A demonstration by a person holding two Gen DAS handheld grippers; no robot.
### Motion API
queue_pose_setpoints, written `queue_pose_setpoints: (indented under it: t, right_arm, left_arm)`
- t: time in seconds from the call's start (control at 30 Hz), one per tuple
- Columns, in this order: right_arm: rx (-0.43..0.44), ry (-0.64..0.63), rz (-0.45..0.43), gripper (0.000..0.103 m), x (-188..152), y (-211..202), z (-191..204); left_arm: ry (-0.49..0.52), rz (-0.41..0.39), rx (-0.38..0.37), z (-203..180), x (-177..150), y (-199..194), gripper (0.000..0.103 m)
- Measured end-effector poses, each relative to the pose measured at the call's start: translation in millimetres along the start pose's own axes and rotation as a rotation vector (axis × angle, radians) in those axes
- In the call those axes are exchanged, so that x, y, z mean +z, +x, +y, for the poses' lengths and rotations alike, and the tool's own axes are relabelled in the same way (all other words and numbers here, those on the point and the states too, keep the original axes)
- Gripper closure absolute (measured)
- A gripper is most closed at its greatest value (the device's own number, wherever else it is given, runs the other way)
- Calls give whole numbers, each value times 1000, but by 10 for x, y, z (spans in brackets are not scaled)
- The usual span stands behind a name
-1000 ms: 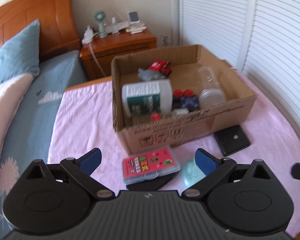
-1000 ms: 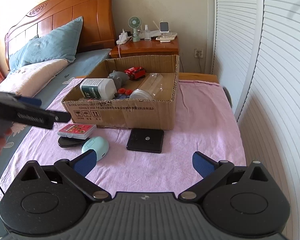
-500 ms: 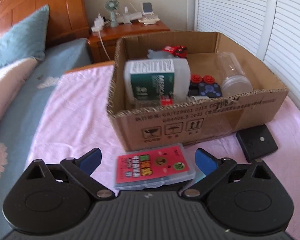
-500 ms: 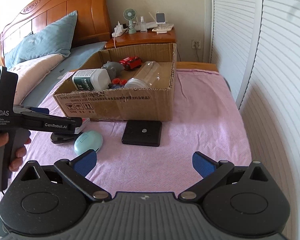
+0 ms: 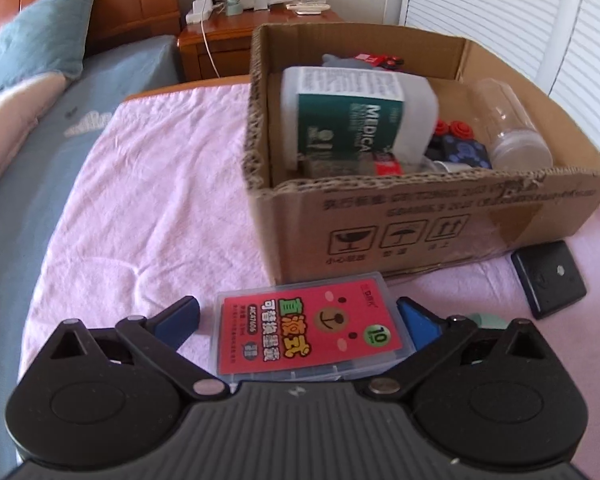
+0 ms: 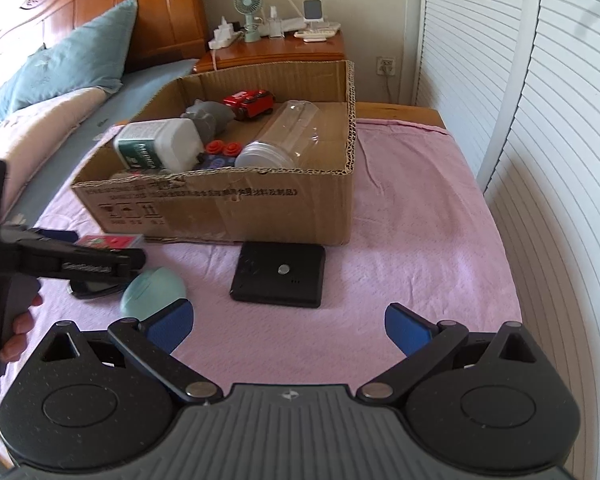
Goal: Organize rigid objects
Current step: 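Close the left gripper on the red card pack while the right gripper closes on the black square pad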
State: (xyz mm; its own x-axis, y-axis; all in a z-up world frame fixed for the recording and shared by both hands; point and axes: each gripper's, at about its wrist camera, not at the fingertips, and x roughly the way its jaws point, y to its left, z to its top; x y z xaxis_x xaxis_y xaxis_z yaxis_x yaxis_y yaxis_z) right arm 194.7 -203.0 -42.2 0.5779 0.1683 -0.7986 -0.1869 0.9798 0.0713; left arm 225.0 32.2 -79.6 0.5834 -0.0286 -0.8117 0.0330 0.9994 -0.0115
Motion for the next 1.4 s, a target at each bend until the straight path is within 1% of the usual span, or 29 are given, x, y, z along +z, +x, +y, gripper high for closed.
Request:
queue_pose_setpoints:
  t: [0.23,0.37,0.47,0.6,0.83,0.9,1.13,1.2,1.27,1.4]
  right_arm:
    - [-63,-13,15,0,146,358,48]
    - [-74,-27,39,0,196,572,109]
    - [-109,-36,60,0,199,695,138]
    - [-111,-26,80,0,149,733,91]
    - [-109,-38,29,0,47,684,31]
    - [-108,-41,24,0,47,694,30]
    - [-102,-48,17,0,42,685,22]
    - [-102,-48,18,0,44,685,24]
    - [-102,-50,19,0,46,687,31]
    - [-95,-72,11,1,53,688,77]
  left_arm:
    - [-15,-6,10,54,-18,-1,0]
    - [-19,-2,10,65,-9,-2,0]
    - [-21,2,10,63,-3,0,0]
    - [-23,4,12,77,-2,2,0]
    - [-39,2,26,96,-42,-22,0]
    - [-45,4,33,83,-59,-38,0]
    - [-24,27,17,63,-75,-72,1]
    - [-22,35,14,62,-59,-74,4]
    - [-20,31,11,60,-23,-80,13]
    - [-20,32,8,50,-11,-81,14]
